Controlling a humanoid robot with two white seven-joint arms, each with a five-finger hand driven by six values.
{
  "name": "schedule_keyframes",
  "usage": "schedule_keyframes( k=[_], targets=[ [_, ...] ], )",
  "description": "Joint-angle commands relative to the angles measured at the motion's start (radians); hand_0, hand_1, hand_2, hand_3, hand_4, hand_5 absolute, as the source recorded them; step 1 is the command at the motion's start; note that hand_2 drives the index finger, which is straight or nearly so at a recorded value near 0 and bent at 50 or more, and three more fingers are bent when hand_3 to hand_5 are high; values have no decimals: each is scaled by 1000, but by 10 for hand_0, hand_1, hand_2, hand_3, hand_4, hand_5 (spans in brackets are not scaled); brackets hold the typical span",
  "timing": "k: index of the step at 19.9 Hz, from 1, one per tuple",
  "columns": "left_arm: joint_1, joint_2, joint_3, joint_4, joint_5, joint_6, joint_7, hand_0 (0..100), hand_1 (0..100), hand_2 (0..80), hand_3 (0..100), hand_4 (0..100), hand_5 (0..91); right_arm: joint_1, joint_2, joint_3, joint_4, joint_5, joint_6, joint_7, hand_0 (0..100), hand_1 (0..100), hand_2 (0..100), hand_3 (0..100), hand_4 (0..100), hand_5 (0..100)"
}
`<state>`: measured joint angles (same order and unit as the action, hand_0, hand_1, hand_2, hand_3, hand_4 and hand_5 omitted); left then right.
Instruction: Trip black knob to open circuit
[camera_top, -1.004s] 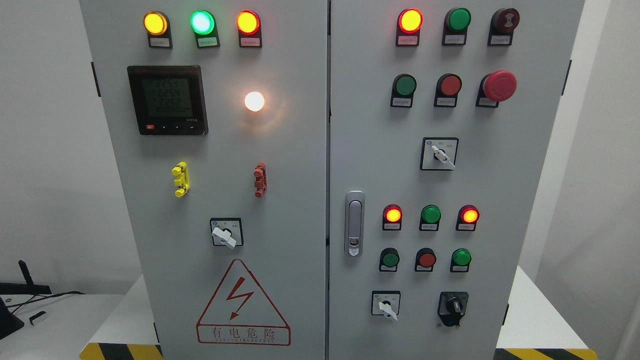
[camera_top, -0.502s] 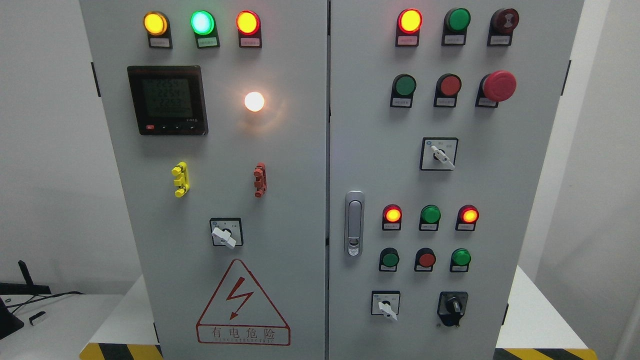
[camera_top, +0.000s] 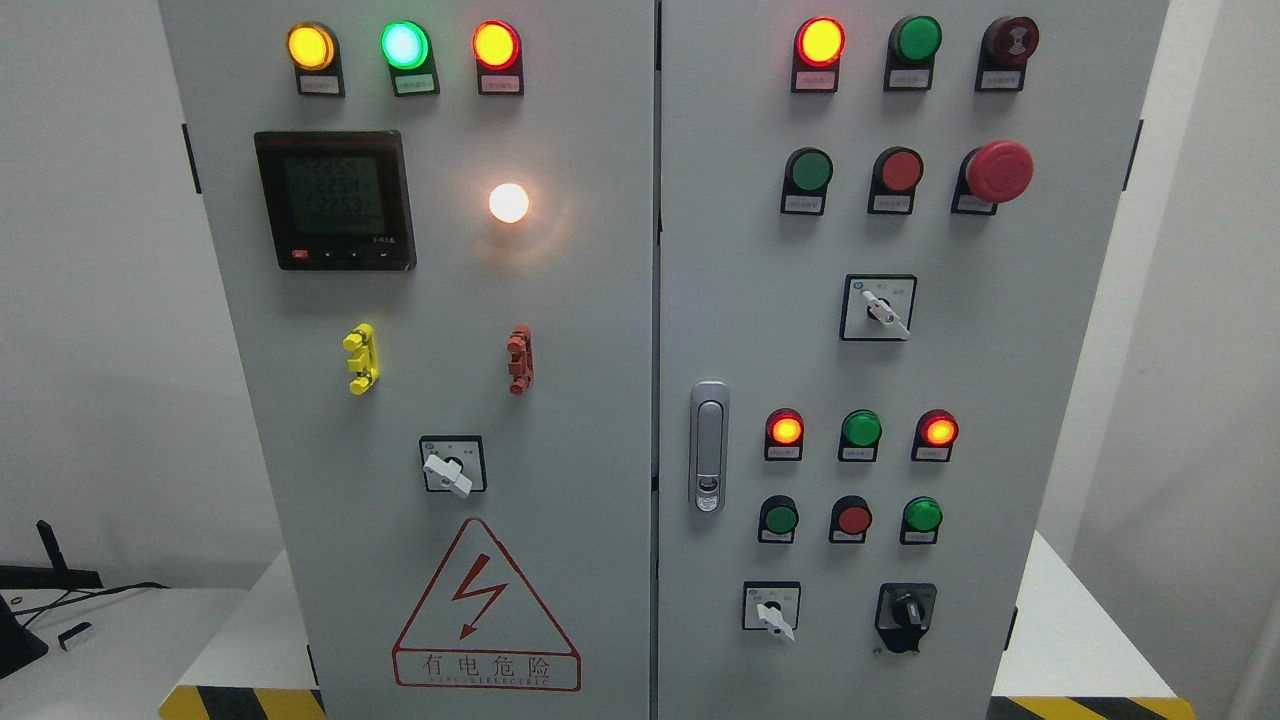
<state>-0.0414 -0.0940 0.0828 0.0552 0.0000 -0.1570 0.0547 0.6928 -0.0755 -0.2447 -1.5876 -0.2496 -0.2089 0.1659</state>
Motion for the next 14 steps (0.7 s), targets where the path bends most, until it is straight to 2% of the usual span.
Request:
schedule_keyframes(
  k=[1,4,9,12,14],
  targets=[
    [0,0,0,0,-31,1,1,120,389,0,0,0,0,-180,-18,-197,-321,-8,115,7,114,370,370,671,644,559],
    [0,-1,0,0,-31,1,1,120,389,0,0,0,0,-275,-49,-200,-318,-8,187,7,124,367,394,688,660,590],
    [0,0,0,0,-31,1,1,120,389,0,0,0,0,-475,-52,-196,-318,-4,319,9,132,366,413,696,663,596],
    [0,0,0,0,-31,1,1,120,389,0,0,0,0,-506,-86,-183,-316,-5,325,7,138,364,415,698,663,596],
    [0,0,0,0,-31,1,1,120,389,0,0,0,0,-527,-93,-165,-315,-5,329,7,139,363,416,698,663,596]
  ],
)
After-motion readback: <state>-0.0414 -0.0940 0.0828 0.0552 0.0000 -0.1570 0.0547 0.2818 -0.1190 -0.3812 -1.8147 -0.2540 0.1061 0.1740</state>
